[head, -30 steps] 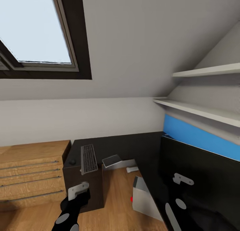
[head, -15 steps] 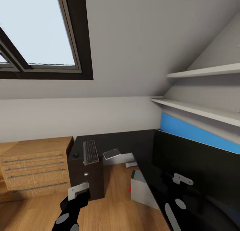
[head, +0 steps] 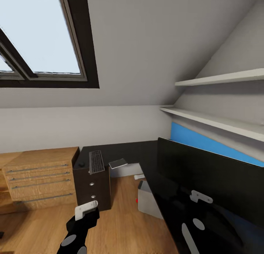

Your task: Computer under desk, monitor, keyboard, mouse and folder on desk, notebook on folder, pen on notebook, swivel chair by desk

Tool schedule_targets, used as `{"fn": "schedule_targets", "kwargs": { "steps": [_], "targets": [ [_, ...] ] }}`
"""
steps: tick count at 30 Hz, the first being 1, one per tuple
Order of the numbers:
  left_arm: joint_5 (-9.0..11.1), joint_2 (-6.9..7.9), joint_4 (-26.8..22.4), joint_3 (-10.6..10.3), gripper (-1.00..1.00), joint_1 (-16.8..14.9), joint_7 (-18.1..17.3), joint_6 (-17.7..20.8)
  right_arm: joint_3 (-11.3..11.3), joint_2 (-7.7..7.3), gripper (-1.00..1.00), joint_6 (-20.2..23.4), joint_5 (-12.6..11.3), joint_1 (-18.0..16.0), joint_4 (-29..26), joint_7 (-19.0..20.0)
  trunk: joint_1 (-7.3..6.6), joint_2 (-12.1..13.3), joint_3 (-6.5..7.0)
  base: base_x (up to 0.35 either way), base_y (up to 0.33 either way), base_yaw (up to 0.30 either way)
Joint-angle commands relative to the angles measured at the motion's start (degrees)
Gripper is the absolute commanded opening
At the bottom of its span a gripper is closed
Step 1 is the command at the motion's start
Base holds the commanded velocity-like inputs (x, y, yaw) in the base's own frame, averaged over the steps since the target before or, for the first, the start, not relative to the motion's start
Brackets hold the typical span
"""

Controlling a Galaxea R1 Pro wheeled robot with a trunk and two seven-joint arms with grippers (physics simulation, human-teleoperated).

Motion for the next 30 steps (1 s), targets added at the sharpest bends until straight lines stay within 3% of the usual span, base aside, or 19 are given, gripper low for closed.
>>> {"fn": "schedule_targets", "kwargs": {
  "steps": [1,10,14,16,17,18,22,25,26,30],
  "targets": [
    [0.5,0.00,-0.1,0.0,1.00,0.0,0.4,0.1,0.1,-0.07,1.00,-0.5,-0.6,0.0,0.0,-0.2,-0.01,0.0,-0.01,-0.294,-0.201,0.000],
    [0.6,0.03,-0.1,0.5,1.00,0.0,0.4,0.0,-0.7,-0.67,1.00,-0.3,-0.8,0.0,0.1,0.1,-0.01,0.0,-0.01,-0.294,-0.201,0.000],
    [0.6,0.08,-0.1,1.4,1.00,0.0,0.5,0.0,-1.9,-1.63,1.00,-0.2,-3.3,0.1,0.1,2.0,-0.01,0.0,-0.01,-0.294,-0.201,0.000],
    [0.7,0.09,-0.1,2.3,1.00,0.0,0.5,-0.1,-3.0,-2.52,1.00,0.0,-6.3,0.1,0.1,3.9,-0.01,0.0,-0.01,-0.294,-0.201,0.000],
    [0.8,0.07,-0.1,3.7,1.00,0.0,0.4,-0.1,-5.0,-4.87,1.00,0.8,-13.0,0.1,0.2,6.9,-0.01,0.0,-0.01,-0.294,-0.201,0.000],
    [0.8,0.07,-0.1,4.0,1.00,0.0,0.4,-0.1,-5.4,-6.04,1.00,1.3,-15.9,0.1,0.2,7.8,-0.01,0.0,-0.01,-0.293,-0.201,0.000],
    [0.8,0.09,-0.1,4.3,1.00,0.0,0.4,-0.1,-6.0,-8.94,1.00,3.0,-23.6,0.1,0.4,9.4,-0.01,0.0,-0.01,-0.293,-0.203,0.000],
    [0.8,0.08,-0.1,4.4,1.00,0.0,0.4,-0.1,-6.2,-11.90,1.00,4.0,-30.9,0.1,1.2,11.2,-0.01,0.0,-0.01,-0.264,-0.227,0.000],
    [0.8,0.09,-0.1,4.5,1.00,0.0,0.4,-0.1,-6.2,-12.45,1.00,4.1,-32.2,0.1,1.5,11.8,-0.01,0.0,-0.01,-0.199,-0.265,0.000],
    [0.8,0.10,-0.2,5.7,1.00,0.0,0.4,-0.3,-6.9,-15.71,1.00,5.9,-40.1,0.1,6.4,17.5,-0.01,0.0,-0.01,-0.102,-0.308,0.000]
  ]
}}
